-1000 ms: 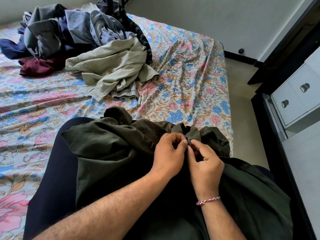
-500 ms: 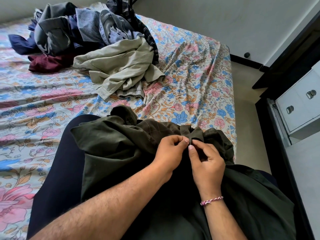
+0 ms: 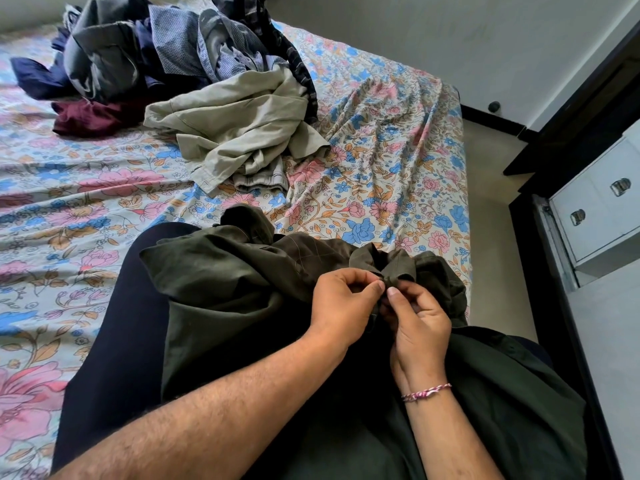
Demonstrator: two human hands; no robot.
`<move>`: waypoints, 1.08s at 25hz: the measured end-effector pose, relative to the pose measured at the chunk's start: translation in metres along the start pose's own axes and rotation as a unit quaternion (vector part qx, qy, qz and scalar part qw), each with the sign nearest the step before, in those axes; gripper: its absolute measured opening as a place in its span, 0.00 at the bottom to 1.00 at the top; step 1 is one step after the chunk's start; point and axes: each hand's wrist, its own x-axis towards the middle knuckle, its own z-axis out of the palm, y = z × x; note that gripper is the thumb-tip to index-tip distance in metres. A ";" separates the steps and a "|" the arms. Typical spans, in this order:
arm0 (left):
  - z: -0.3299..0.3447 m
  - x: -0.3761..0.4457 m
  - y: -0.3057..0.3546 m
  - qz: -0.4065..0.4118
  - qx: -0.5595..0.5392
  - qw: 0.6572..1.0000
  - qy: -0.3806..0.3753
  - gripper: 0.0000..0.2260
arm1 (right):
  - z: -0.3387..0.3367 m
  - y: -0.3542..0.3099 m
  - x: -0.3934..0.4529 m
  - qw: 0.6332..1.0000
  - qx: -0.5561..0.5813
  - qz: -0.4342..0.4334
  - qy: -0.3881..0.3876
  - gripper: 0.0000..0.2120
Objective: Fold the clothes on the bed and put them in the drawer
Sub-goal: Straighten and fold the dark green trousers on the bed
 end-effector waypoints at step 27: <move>-0.012 0.013 0.006 -0.152 -0.070 0.985 -0.039 0.04 | 0.002 0.007 0.010 0.818 -0.429 -0.375 -0.077 0.11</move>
